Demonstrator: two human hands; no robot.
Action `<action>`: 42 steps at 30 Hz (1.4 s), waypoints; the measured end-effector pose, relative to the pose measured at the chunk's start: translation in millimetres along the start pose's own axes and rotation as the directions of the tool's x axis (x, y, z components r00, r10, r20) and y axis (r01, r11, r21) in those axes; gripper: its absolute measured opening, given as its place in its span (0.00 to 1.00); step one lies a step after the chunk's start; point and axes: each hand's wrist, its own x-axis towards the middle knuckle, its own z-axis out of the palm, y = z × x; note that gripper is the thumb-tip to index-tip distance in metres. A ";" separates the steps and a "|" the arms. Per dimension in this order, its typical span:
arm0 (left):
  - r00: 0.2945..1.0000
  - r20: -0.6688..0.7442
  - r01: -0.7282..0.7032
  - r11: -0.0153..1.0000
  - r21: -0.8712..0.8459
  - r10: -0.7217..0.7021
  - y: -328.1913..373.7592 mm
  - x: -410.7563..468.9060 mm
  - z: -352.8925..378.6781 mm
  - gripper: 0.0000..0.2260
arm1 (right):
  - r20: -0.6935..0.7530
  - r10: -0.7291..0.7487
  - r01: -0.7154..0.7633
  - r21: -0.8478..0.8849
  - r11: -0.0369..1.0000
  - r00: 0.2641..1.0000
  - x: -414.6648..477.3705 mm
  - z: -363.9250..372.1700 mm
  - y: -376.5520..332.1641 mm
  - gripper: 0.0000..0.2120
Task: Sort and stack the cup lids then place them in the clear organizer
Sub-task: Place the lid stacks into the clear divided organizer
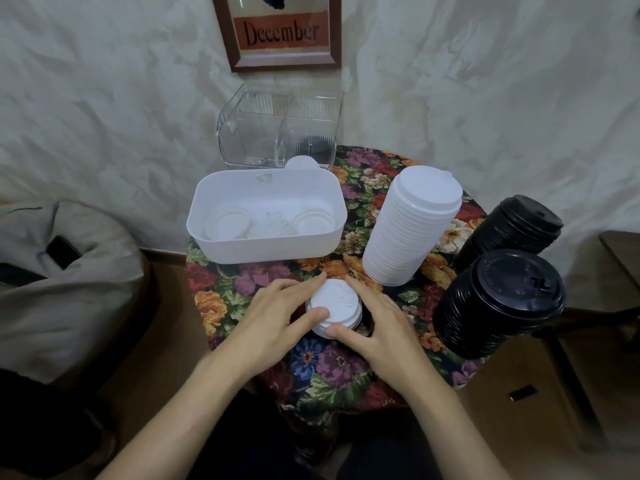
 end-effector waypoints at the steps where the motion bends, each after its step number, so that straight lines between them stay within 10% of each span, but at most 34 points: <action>1: 1.000 0.002 -0.004 1.000 0.008 0.004 0.3 -0.1 -0.5 0.30 | 0.003 -0.005 0.005 -0.006 1.000 1.000 0.2 -0.1 0.0 0.41; 6: 1.000 -0.013 -0.015 1.000 0.024 0.015 -0.8 5.3 -9.4 0.28 | 0.009 0.014 -0.014 0.018 1.000 1.000 0.8 -2.1 0.4 0.39; 15: 0.883 -0.469 -0.008 0.999 -0.044 -0.014 6.3 48.2 -76.8 0.08 | 0.006 0.025 -0.025 -0.004 1.000 1.000 -0.2 0.4 1.9 0.38; 21: 0.947 0.016 0.313 0.931 0.187 -0.322 -33.9 106.4 -112.4 0.28 | 0.005 0.025 -0.025 -0.009 1.000 1.000 -0.8 0.7 1.7 0.38; 28: 0.910 0.230 0.295 0.928 0.229 -0.346 -33.1 121.1 -116.0 0.33 | 0.012 0.019 -0.019 -0.008 1.000 1.000 -1.2 1.2 2.7 0.38; 42: 0.937 -0.282 0.202 0.979 -0.036 -0.204 -26.3 96.1 -109.0 0.26 | 0.008 0.021 -0.021 -0.005 1.000 1.000 -0.8 2.2 2.9 0.39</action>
